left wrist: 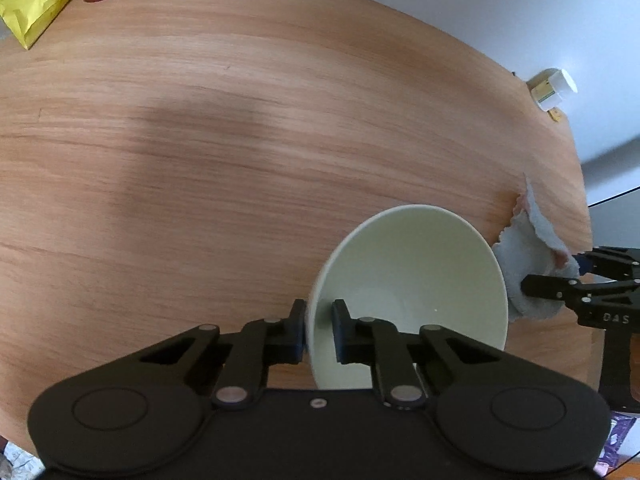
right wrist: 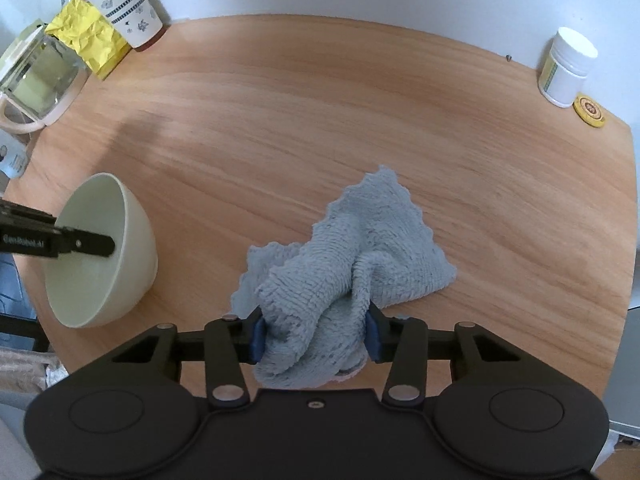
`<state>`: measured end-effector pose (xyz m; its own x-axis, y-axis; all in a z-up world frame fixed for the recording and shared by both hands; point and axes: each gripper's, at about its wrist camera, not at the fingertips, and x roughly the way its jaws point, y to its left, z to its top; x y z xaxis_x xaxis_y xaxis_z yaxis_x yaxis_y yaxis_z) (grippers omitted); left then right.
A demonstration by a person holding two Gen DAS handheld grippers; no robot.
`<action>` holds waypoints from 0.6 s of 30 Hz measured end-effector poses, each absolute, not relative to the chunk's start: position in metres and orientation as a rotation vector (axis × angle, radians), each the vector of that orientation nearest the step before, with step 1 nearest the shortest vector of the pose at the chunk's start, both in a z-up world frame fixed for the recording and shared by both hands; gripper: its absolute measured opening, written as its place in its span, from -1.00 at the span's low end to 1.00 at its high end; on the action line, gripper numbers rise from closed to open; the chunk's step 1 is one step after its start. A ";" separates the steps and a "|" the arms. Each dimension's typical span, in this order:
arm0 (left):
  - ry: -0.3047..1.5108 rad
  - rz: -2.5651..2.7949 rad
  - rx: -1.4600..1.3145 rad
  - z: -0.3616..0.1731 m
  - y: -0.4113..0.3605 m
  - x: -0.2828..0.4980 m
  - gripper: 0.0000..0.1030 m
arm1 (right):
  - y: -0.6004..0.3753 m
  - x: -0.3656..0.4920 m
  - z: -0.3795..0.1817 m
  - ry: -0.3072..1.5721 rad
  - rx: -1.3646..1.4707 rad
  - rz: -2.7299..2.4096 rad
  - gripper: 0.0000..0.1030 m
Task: Clean bowl
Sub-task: 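Lift the bowl with the left gripper while the right gripper brings the cloth into it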
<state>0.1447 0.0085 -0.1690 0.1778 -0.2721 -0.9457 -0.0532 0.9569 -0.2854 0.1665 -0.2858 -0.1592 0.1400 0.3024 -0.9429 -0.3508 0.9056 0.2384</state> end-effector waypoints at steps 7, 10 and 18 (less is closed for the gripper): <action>1.394 -0.121 -0.402 -0.172 0.021 0.151 -0.85 | -0.293 0.170 -0.159 1.364 -0.001 0.457 -0.05; 1.401 -0.106 -0.439 -0.172 0.025 0.149 -0.84 | -0.295 0.171 -0.158 1.368 0.008 0.458 -0.07; 1.392 -0.089 -0.560 -0.172 0.036 0.146 -0.77 | -0.312 0.173 -0.150 1.364 0.110 0.474 -0.18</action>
